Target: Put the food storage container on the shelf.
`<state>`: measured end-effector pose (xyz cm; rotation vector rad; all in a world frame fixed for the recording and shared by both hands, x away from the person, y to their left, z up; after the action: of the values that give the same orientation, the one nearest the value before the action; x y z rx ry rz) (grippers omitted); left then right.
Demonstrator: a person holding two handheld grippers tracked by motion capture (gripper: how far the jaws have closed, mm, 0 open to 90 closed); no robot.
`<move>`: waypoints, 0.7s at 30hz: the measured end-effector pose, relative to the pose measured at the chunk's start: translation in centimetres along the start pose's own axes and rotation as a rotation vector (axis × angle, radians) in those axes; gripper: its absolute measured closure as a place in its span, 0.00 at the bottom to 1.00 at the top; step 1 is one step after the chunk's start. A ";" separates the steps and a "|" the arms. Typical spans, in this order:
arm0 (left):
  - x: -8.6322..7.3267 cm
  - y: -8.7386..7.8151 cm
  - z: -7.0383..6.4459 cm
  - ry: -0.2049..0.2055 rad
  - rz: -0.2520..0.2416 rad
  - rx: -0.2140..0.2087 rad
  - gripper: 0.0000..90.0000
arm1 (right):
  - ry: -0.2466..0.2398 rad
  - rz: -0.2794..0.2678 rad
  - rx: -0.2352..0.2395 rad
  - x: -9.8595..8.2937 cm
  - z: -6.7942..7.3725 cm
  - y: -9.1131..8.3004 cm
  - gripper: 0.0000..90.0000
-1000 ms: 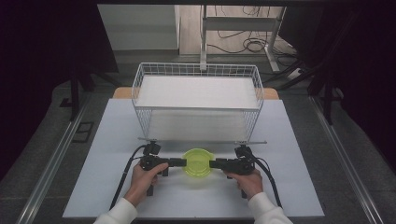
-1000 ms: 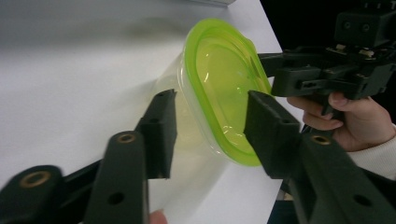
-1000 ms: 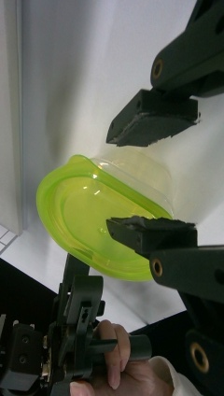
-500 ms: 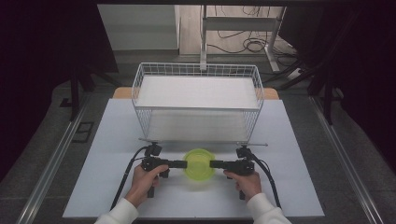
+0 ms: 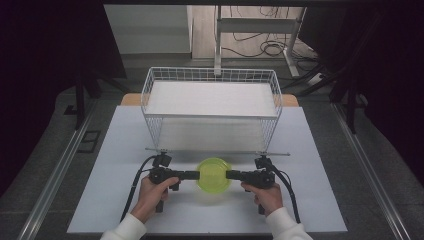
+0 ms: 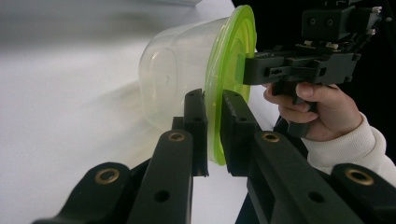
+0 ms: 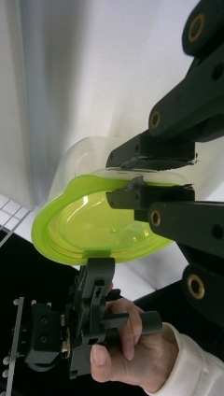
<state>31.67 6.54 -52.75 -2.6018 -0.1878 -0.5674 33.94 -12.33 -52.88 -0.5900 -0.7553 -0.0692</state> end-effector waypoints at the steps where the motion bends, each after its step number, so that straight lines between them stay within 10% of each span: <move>1: 0.0 -0.1 -0.2 0.006 -0.006 0.000 0.91 | -0.005 -0.002 0.001 0.1 0.2 -0.1 0.89; 21: 0.8 -1.5 -2.5 0.077 -0.049 0.002 0.91 | -0.078 -0.061 -0.001 1.6 2.2 -1.4 0.89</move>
<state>31.12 6.68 -49.79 -2.5748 -0.2275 -0.6832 33.36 -12.15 -49.93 -0.5734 -0.8487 -0.1035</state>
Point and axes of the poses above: each handheld gripper's, and its own axes: y roughly forward along the jaws, x roughly out of its top, z roughly to its left, the point moved 8 cm from there along y, roughly forward along the jaws, and after that the axes turned 8 degrees about -y, right-handed, at the moved point
